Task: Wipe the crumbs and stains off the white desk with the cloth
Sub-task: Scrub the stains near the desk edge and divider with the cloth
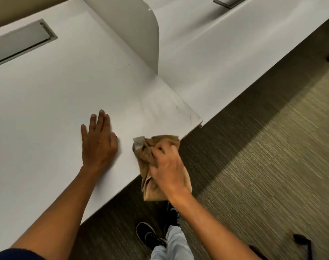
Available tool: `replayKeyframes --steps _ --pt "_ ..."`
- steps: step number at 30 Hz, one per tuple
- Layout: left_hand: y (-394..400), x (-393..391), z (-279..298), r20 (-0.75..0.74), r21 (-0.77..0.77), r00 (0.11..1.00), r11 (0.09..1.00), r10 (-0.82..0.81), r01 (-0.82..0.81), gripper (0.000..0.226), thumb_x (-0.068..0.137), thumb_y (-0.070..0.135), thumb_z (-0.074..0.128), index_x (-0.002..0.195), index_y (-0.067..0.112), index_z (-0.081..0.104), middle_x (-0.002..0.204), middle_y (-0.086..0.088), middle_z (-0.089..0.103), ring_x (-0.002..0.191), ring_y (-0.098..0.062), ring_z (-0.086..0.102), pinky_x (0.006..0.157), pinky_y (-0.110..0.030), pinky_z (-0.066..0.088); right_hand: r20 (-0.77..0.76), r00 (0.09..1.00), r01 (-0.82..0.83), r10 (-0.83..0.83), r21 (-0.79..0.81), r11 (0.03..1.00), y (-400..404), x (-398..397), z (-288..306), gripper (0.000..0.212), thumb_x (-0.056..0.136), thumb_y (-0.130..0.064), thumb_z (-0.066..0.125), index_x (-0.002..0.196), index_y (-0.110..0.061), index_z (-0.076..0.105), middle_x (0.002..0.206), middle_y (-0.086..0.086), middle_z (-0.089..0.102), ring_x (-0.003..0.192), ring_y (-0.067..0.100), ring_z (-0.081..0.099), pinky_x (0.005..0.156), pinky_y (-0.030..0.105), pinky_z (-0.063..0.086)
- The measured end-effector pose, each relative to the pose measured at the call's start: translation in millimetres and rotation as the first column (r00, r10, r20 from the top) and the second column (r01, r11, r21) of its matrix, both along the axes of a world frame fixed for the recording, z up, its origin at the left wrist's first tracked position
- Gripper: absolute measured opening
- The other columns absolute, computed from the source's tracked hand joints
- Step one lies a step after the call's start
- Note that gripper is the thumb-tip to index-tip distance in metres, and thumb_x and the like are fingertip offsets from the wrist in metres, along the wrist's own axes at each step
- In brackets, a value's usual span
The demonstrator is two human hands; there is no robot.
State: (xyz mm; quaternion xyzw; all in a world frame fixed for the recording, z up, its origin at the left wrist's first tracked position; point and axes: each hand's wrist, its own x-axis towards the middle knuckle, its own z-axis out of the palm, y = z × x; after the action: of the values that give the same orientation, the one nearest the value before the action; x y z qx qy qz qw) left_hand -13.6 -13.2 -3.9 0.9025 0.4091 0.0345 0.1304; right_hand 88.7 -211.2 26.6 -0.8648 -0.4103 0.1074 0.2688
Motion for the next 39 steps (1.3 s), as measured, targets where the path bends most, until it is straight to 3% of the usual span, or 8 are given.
replayKeyframes --steps 4,13,16,19,25,29,35,39 --pt "-3.3 2.5 1.5 -0.012 0.006 1.0 1.0 -0.008 0.008 0.068 0.093 0.029 0.022 0.158 0.009 0.02 0.169 -0.007 0.013 0.156 -0.027 0.01 0.124 -0.057 0.009 0.112 0.993 -0.057 0.048 0.079 0.995 -7.9 22.4 -10.2 0.023 0.085 -0.021 0.07 0.107 -0.016 0.07 0.111 0.001 0.063 0.09 0.019 0.054 0.071 0.036 0.053" --pt "-1.5 5.3 -4.7 -0.023 0.01 1.0 1.0 0.021 -0.021 0.068 0.093 0.029 0.022 0.159 0.013 0.019 0.169 -0.002 0.012 0.156 -0.022 0.008 0.125 -0.054 0.007 0.053 0.889 0.417 -0.456 0.323 0.85 0.4 139.3 -33.6 0.019 0.084 -0.014 0.072 0.1 -0.005 0.07 0.107 0.009 0.061 0.096 0.023 0.056 0.077 0.019 0.039" --pt "-1.0 4.1 -4.5 -0.015 0.011 1.0 1.0 0.017 -0.017 0.068 0.093 0.029 0.022 0.159 0.013 0.019 0.169 -0.002 0.012 0.156 -0.022 0.008 0.125 -0.055 0.008 -0.199 0.792 0.603 -0.577 0.399 0.691 8.3 153.0 -38.7 0.024 0.087 -0.021 0.073 0.1 -0.002 0.069 0.107 0.009 0.06 0.093 0.019 0.059 0.079 0.031 0.052" --pt "1.1 3.0 -4.6 -0.007 0.01 1.0 1.0 0.018 -0.018 0.067 0.093 0.029 0.024 0.159 0.013 0.019 0.169 -0.002 0.012 0.156 -0.022 0.008 0.125 -0.055 0.008 -0.404 0.666 0.744 -0.627 0.418 0.522 19.2 158.7 -39.7 0.023 0.088 -0.023 0.074 0.091 -0.001 0.066 0.099 0.012 0.059 0.08 0.011 0.055 0.072 0.023 0.049" --pt "-3.1 6.4 -0.2 -0.017 0.006 0.999 1.0 0.028 -0.028 0.068 0.093 0.029 0.024 0.159 0.012 0.018 0.169 -0.002 0.01 0.157 -0.022 0.006 0.126 -0.054 0.005 -0.794 0.357 0.932 -0.492 0.337 0.133 27.8 150.4 -39.6 0.027 0.092 -0.025 0.069 0.114 -0.011 0.065 0.104 -0.002 0.07 0.097 0.008 0.069 0.086 0.022 0.055" --pt "-3.3 6.3 0.2 -0.01 0.005 0.999 0.999 0.035 -0.035 0.067 0.094 0.028 0.024 0.159 0.012 0.019 0.169 -0.002 0.01 0.157 -0.022 0.006 0.125 -0.053 0.004 -0.87 0.263 0.964 -0.417 0.248 0.092 26.5 132.6 -36.8 0.019 0.09 -0.03 0.071 0.107 -0.025 0.064 0.102 -0.008 0.07 0.096 0.004 0.069 0.089 0.026 0.056" --pt "-4.0 5.4 -0.1 -0.022 0.009 0.999 0.999 0.04 -0.039 0.067 0.094 0.029 0.022 0.159 0.012 0.017 0.169 -0.002 0.009 0.157 -0.022 0.006 0.125 -0.053 0.004 -0.916 0.155 0.987 -0.37 0.131 0.091 24.5 63.4 -32.8 0.027 0.085 -0.028 0.075 0.108 -0.017 0.066 0.104 0.001 0.073 0.093 0.01 0.071 0.081 0.027 0.058" --pt "-3.6 4.3 -1.9 -0.027 0.018 0.999 0.999 0.037 -0.037 0.067 0.094 0.03 0.021 0.159 0.011 0.019 0.169 -0.004 0.011 0.156 -0.023 0.007 0.125 -0.054 0.006 -0.924 0.152 0.98 -0.349 0.096 0.172 26.5 -4.0 -35.1 0.032 0.086 -0.022 0.073 0.114 -0.031 0.058 0.11 -0.007 0.068 0.1 0.003 0.067 0.081 0.013 0.052"
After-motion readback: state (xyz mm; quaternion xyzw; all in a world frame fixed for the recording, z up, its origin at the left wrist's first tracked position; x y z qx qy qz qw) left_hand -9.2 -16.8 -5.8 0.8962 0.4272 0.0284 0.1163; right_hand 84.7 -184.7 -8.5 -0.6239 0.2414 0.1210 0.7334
